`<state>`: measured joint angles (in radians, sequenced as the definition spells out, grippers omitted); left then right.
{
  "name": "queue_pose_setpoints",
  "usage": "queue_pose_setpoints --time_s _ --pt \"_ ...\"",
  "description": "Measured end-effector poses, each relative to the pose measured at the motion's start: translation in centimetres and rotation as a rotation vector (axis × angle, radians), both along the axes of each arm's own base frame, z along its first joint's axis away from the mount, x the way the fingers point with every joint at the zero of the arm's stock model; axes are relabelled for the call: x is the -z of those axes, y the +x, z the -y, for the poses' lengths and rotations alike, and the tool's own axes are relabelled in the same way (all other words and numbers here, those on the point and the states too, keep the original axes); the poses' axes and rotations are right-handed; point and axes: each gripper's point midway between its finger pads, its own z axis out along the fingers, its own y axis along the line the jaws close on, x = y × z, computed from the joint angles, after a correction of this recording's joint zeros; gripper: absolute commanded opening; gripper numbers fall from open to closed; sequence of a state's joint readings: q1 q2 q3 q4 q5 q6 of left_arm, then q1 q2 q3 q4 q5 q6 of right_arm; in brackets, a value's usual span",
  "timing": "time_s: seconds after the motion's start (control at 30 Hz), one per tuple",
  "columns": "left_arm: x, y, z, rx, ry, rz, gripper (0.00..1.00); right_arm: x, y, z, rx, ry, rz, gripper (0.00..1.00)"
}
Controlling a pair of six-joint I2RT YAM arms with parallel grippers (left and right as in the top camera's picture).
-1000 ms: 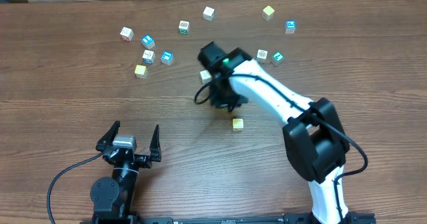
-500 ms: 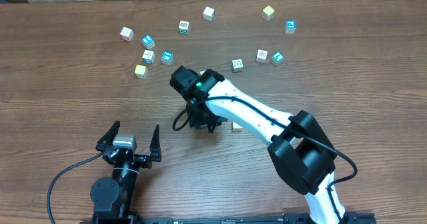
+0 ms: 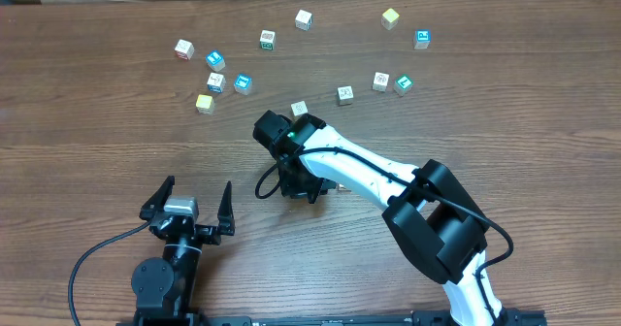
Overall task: Form a horizontal line
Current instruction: 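Carry the green-R block left toward the center, then lower the green-R block beside the placed blocks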
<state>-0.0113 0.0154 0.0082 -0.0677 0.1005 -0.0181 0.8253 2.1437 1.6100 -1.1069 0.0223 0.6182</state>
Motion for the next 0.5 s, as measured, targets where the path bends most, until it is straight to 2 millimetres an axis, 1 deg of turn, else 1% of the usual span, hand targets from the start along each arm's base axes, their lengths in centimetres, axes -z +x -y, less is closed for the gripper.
queue_pose_setpoints --time_s 0.13,0.5 --pt "-0.01 0.0 0.0 0.0 0.0 0.0 1.0 0.0 0.26 -0.28 0.0 0.011 0.011 0.23" --pt "-0.01 0.0 0.0 0.0 0.0 0.0 0.99 0.01 0.26 -0.27 0.004 0.011 0.011 0.24"
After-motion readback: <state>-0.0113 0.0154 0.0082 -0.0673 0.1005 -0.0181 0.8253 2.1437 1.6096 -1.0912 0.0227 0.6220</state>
